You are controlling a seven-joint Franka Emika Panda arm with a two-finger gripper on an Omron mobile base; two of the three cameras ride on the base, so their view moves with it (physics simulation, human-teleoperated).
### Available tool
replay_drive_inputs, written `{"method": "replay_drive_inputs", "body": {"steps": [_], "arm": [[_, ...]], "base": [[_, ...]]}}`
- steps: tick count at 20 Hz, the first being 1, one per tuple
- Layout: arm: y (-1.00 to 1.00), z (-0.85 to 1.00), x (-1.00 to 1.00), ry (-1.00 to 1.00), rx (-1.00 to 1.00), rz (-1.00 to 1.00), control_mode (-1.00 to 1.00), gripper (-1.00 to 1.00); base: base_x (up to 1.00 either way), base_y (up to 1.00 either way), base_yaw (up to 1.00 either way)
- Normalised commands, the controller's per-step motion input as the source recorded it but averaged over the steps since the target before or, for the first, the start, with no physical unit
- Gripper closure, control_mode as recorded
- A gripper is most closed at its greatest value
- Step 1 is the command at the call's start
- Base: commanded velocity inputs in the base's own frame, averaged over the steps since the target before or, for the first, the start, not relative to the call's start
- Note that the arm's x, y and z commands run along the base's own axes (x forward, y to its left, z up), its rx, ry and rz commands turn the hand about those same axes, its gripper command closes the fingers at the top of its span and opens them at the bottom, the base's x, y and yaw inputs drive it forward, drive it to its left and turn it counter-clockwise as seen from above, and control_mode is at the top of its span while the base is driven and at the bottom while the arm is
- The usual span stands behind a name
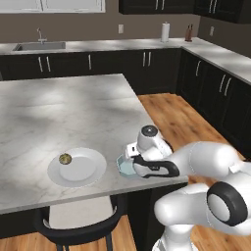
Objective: Place two dumplings into each of the tupperware containers and then place the containers in the fridge.
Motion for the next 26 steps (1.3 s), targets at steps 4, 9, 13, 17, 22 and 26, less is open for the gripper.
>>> {"method": "replay_drive_inputs", "body": {"steps": [4, 9, 13, 17, 22, 26], "arm": [[-0.11, 0.00, 0.18, 0.01, 0.00, -0.01, -1.00, -1.00], [0.00, 0.00, -0.02, 0.01, 0.00, -0.03, -1.00, -1.00], [0.00, 0.02, -0.14, 0.01, 0.00, -0.07, -1.00, -1.00], [0.00, 0.29, -0.30, 0.00, 0.00, -0.08, -1.00, -1.00], [0.00, 0.78, -0.58, -0.04, 0.00, -0.06, -1.00, -1.00], [0.09, 1.00, -0.66, -0.09, -0.02, 0.12, -1.00, -1.00]], "base": [[0.00, 0.00, 0.00], [0.00, 0.00, 0.00], [0.00, 0.00, 0.00], [0.00, 0.00, 0.00], [0.00, 0.00, 0.00], [0.00, 0.00, 0.00]]}}
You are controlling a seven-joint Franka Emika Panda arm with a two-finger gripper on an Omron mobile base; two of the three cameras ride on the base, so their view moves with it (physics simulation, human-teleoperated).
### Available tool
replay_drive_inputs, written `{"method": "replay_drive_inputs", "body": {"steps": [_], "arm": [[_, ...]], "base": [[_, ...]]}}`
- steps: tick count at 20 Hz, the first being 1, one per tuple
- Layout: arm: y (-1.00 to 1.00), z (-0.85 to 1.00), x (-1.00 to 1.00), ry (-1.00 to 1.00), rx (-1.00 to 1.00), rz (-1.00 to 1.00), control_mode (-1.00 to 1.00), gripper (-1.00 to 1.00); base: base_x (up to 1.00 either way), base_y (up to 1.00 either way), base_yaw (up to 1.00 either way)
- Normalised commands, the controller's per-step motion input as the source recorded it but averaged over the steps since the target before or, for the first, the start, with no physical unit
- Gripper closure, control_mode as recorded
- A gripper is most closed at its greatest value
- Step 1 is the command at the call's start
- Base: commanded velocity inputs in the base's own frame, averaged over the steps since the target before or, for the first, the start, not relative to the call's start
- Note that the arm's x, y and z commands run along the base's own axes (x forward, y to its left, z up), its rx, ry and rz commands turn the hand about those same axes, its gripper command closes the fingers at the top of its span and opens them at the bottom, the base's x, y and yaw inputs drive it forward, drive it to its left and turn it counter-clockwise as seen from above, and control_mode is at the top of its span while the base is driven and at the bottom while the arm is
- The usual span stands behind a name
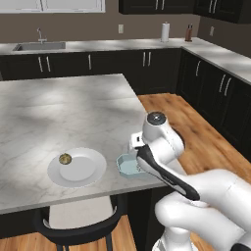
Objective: Place two dumplings into each of the tupperware containers and then place the containers in the fridge.
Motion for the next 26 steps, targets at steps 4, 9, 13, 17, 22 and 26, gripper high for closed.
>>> {"method": "replay_drive_inputs", "body": {"steps": [4, 9, 13, 17, 22, 26], "arm": [[0.46, 0.93, -0.16, 0.00, -0.15, 0.60, -1.00, -1.00], [0.59, 0.77, -0.01, 0.00, -0.16, 0.66, -1.00, -1.00], [0.74, 0.61, 0.09, 0.00, -0.13, 0.52, -1.00, -1.00], [0.98, 0.39, 0.08, 0.00, -0.15, 0.21, -1.00, -1.00], [1.00, 0.07, 0.01, 0.04, -0.17, 0.03, -1.00, -1.00], [0.87, -0.21, 0.00, 0.11, -0.13, 0.00, -1.00, -1.00]], "base": [[0.00, 0.00, 0.00], [0.00, 0.00, 0.00], [0.00, 0.00, 0.00], [0.00, 0.00, 0.00], [0.00, 0.00, 0.00], [0.00, 0.00, 0.00]]}}
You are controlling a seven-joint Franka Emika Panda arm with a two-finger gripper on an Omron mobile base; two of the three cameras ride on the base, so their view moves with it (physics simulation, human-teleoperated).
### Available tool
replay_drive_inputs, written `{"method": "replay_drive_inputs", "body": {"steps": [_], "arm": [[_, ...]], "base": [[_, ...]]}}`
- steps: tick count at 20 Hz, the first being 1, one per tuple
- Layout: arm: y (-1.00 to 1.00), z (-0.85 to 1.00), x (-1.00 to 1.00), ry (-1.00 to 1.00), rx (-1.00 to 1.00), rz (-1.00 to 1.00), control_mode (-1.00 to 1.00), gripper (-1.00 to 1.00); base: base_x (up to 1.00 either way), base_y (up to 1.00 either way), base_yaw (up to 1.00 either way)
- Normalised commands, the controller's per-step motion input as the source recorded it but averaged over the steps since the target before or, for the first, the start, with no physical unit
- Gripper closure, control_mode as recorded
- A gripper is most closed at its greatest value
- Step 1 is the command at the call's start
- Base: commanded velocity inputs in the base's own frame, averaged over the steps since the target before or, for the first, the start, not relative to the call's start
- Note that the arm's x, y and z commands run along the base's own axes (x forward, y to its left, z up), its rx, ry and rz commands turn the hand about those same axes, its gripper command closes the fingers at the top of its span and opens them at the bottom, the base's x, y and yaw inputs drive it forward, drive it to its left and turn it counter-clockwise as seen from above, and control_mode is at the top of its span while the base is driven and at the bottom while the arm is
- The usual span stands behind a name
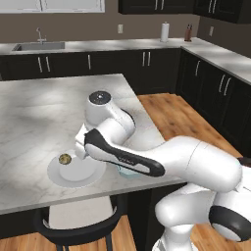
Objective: Place two dumplings into each of the tupperware containers and then place the containers in the fridge.
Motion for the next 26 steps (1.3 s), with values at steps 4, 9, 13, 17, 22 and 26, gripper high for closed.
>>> {"method": "replay_drive_inputs", "body": {"steps": [4, 9, 13, 17, 22, 26], "arm": [[0.62, -0.38, 0.12, 0.13, -0.07, 0.00, -1.00, -1.00], [0.30, -0.54, 0.20, 0.12, -0.03, -0.02, -1.00, -1.00], [-0.10, -0.59, 0.45, 0.00, 0.00, -0.13, -1.00, -1.00], [-0.01, -0.56, 0.48, 0.00, 0.02, -0.11, -1.00, -1.00], [0.20, -0.43, 0.42, 0.00, 0.00, -0.01, -1.00, -1.00], [0.35, -0.44, 0.52, 0.00, 0.00, 0.00, -1.00, -1.00]], "base": [[0.00, 0.00, 0.00], [0.00, 0.00, 0.00], [0.00, 0.00, 0.00], [0.00, 0.00, 0.00], [0.00, 0.00, 0.00], [0.00, 0.00, 0.00]]}}
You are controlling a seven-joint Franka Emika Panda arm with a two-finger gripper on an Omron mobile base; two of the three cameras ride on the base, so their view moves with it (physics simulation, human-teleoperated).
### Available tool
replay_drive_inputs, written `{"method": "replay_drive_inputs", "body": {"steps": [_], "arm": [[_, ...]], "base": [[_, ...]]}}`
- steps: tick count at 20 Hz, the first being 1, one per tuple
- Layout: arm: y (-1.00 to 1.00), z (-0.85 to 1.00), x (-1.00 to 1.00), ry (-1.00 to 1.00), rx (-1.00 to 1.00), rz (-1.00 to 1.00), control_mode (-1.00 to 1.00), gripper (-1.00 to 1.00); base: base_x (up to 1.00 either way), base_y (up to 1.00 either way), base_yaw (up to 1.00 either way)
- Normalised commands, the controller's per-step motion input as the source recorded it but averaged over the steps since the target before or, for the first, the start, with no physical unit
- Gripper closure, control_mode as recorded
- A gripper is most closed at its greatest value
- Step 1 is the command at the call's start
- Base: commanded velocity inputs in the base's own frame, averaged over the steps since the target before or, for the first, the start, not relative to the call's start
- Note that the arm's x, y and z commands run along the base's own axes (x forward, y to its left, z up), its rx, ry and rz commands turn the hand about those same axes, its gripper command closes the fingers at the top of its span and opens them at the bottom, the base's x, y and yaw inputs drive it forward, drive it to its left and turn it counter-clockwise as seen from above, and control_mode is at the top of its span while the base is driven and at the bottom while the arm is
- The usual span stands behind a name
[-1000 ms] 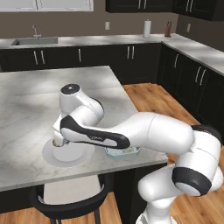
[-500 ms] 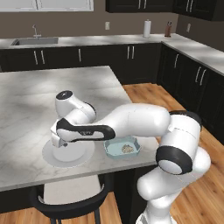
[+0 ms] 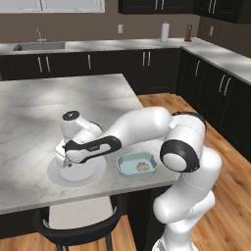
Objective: Place two dumplings into each of the tupperware containers and then place the containers in the fridge.
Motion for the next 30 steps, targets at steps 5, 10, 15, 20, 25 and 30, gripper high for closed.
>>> {"method": "replay_drive_inputs", "body": {"steps": [5, 10, 15, 20, 25, 30], "arm": [[0.47, -0.35, 0.50, 0.00, 0.00, 0.00, -1.00, -1.00], [0.19, -0.38, 0.55, 0.00, 0.00, -0.07, -1.00, -1.00], [0.16, -0.31, 0.38, 0.00, 0.00, -0.10, -1.00, -1.00], [0.22, -0.25, 0.38, 0.00, 0.00, -0.09, -1.00, -1.00], [0.00, -0.24, 0.45, 0.00, 0.00, -0.14, -1.00, -1.00], [-0.03, -0.25, 0.05, 0.00, 0.01, -0.19, -1.00, 1.00]], "base": [[0.00, 0.00, 0.00], [0.00, 0.00, 0.00], [0.00, 0.00, 0.00], [0.00, 0.00, 0.00], [0.00, 0.00, 0.00], [0.00, 0.00, 0.00]]}}
